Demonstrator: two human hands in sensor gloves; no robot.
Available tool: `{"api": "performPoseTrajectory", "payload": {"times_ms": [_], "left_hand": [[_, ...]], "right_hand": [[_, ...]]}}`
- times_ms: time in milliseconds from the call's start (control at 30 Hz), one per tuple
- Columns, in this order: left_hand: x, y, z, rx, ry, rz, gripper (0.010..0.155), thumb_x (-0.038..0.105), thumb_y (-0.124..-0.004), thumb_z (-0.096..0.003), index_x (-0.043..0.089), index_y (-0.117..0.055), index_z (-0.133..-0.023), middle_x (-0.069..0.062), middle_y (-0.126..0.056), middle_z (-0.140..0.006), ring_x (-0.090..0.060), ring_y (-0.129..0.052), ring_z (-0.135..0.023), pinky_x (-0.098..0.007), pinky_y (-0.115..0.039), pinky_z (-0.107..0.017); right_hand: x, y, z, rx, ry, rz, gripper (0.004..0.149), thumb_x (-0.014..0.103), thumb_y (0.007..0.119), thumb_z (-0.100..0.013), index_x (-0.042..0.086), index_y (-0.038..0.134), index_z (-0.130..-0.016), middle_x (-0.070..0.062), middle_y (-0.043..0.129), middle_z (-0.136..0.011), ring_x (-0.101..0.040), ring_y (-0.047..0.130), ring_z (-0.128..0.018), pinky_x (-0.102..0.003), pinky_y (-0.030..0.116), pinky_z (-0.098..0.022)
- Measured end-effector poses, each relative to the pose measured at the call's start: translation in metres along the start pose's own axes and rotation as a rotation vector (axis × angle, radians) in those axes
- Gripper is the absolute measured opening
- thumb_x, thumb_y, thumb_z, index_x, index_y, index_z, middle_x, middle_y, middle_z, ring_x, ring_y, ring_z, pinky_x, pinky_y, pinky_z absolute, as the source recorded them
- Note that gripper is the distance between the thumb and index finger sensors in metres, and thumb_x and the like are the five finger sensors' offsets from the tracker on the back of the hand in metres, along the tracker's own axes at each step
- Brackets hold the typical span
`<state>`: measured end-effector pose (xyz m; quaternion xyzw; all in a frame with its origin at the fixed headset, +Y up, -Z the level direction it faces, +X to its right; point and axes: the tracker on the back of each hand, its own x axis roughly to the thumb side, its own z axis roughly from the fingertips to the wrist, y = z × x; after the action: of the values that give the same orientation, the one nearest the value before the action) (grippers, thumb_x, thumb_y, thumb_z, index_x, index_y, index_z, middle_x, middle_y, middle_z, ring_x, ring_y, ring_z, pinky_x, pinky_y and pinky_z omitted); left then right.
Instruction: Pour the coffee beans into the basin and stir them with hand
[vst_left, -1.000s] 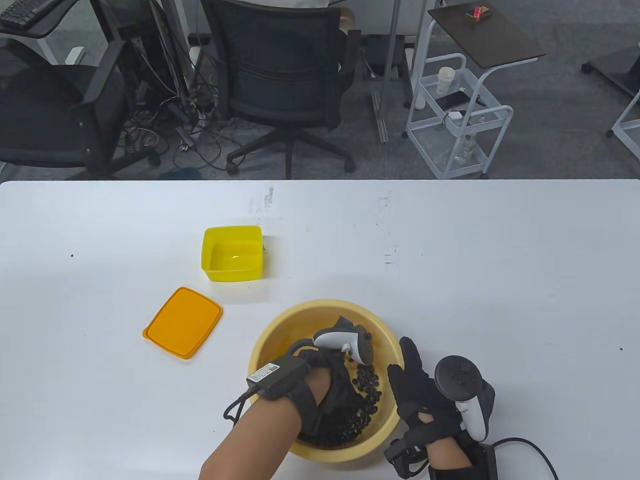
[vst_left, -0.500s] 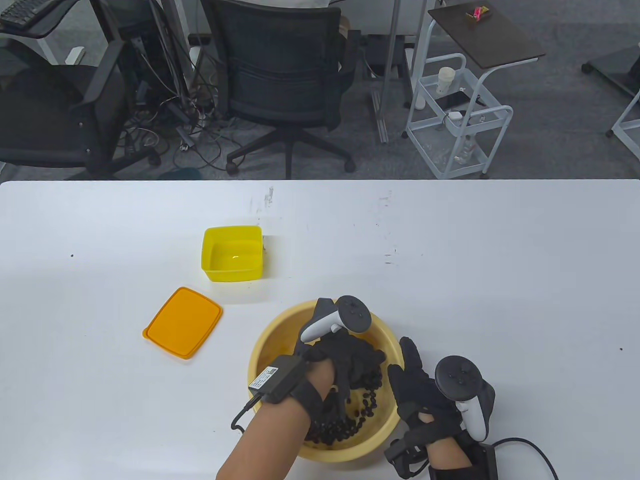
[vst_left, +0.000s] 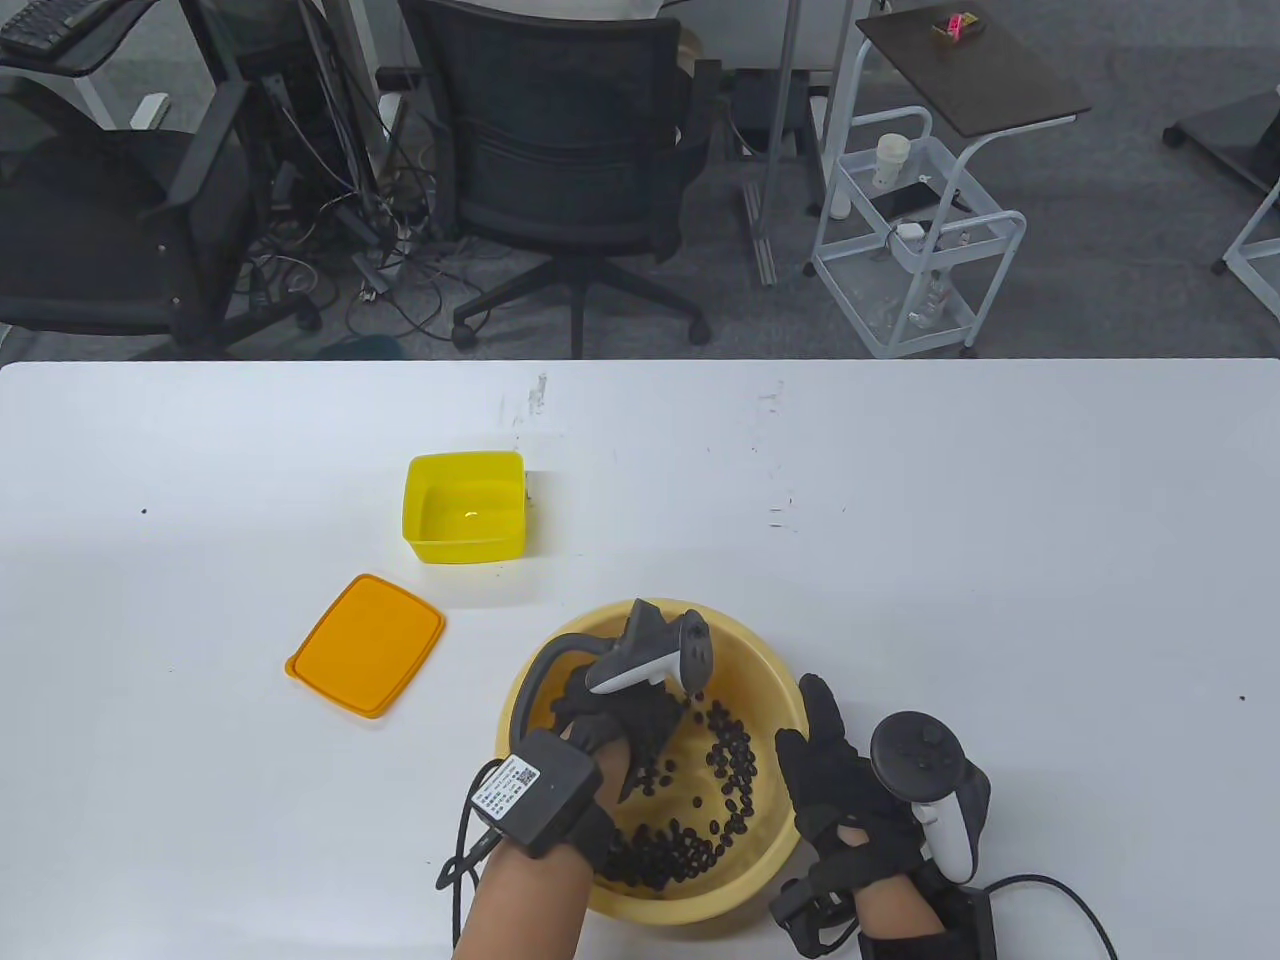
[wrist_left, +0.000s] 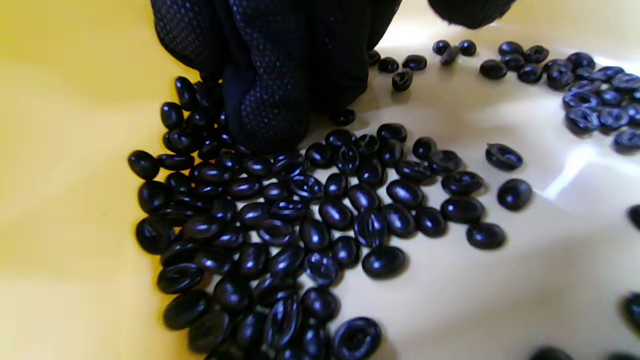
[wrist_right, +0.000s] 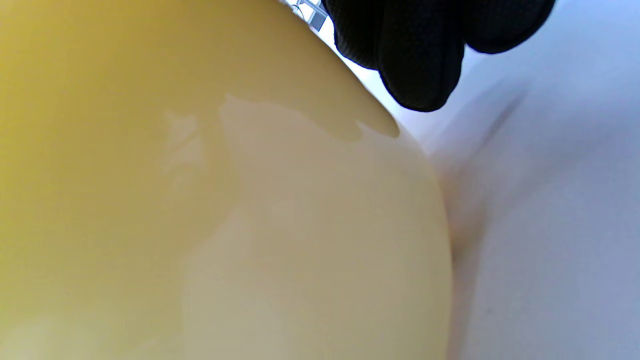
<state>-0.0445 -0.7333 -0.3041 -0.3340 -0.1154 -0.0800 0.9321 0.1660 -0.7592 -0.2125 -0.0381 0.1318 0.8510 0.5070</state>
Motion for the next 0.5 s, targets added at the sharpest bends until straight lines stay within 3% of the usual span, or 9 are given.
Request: {"api": "performPoseTrajectory", "payload": {"times_ms": [267,500], "left_hand": [[0.0039,-0.0029,0.0009,-0.041,-0.059,-0.179,0.065,0.049,-0.059,-0.0535,0.003,-0.059,-0.100,-0.016,-0.085,-0.087,-0.028,-0.102,-0.073,-0.042,-0.068,-0.070],[0.0053,-0.0082,-0.0003,-0.165,-0.081,-0.208,0.070,0.050,-0.059,-0.0522,-0.011,-0.076,-0.083,-0.021,-0.102,-0.064,-0.029,-0.114,-0.047,-0.041,-0.079,-0.060]], "right_hand": [[-0.0001,-0.0001,0.0008,-0.013,0.013,0.000,0.065,0.042,0.053,-0.054,0.016,0.020,-0.104,-0.026,0.057,-0.094,-0.048,0.079,-0.076,-0.061,0.058,-0.058],[0.0002,-0.0017,0.0014,-0.027,0.026,0.011,0.065,0.041,0.053,-0.054,0.015,0.021,-0.104,-0.026,0.057,-0.094,-0.049,0.079,-0.075,-0.062,0.057,-0.058]]}}
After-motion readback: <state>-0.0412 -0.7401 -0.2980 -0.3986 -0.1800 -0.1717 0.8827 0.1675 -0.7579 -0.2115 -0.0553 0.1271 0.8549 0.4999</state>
